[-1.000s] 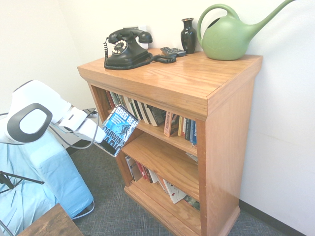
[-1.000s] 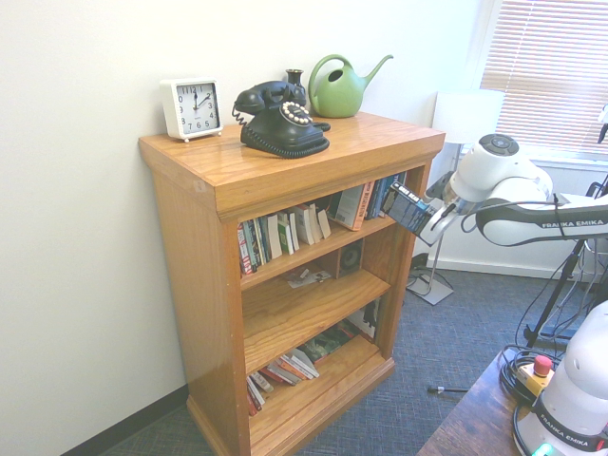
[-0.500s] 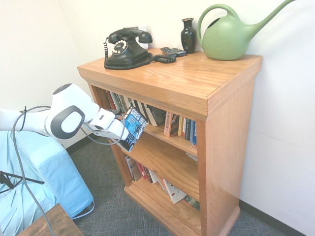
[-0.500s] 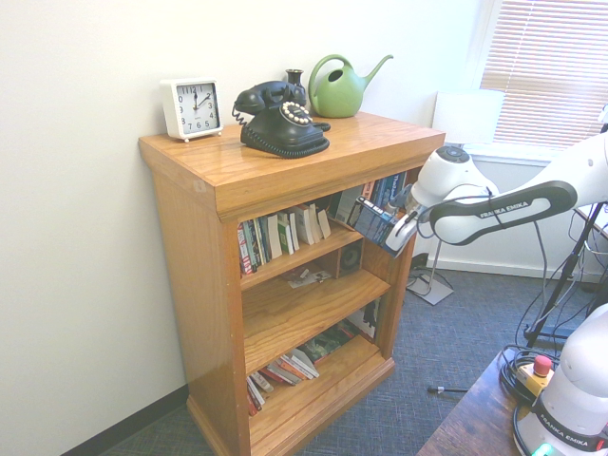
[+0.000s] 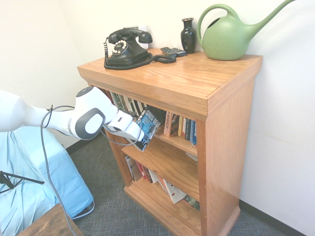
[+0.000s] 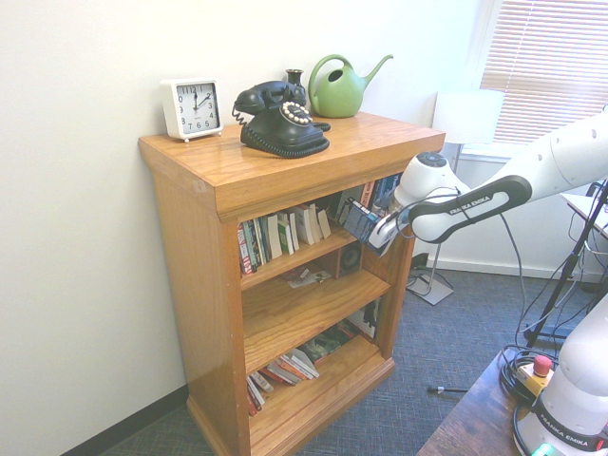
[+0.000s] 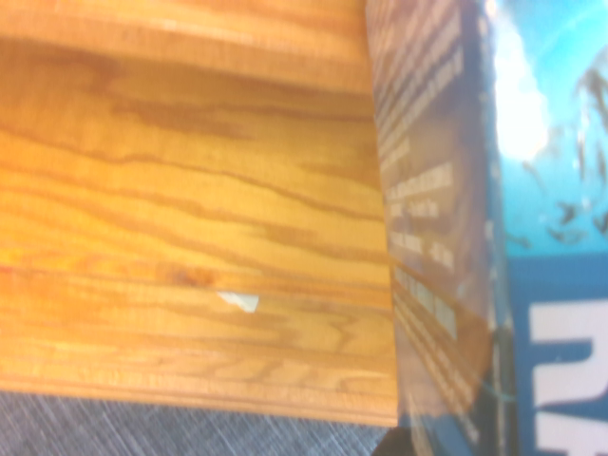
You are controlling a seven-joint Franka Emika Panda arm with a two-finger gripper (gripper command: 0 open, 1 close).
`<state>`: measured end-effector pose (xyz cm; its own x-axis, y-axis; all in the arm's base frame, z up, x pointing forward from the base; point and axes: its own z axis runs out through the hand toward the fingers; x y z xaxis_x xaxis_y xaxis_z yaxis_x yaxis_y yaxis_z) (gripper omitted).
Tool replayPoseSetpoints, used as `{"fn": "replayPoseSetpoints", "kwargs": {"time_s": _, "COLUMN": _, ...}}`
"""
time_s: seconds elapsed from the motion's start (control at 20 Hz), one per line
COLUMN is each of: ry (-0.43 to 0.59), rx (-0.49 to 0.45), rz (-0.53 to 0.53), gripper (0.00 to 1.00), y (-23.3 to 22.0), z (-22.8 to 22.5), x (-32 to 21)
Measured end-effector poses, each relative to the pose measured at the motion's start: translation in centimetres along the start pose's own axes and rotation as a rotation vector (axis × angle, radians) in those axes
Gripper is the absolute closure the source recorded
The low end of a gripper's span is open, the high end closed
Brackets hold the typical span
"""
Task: Shelf the books
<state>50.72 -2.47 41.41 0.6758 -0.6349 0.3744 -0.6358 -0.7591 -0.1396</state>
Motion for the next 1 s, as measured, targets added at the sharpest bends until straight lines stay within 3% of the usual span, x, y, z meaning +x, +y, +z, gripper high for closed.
{"fn": "replayPoseSetpoints", "kwargs": {"time_s": 0.45, "ry": 0.012, "rx": 0.023, "rz": 0.008, "gripper": 1.0, "y": -3.0, "z": 1.0, "x": 3.0}}
{"fn": "replayPoseSetpoints", "kwargs": {"time_s": 1.0, "ry": 0.065, "rx": 0.016, "rz": -0.05, "gripper": 1.0, "y": -4.8, "z": 3.2, "x": 2.9}}
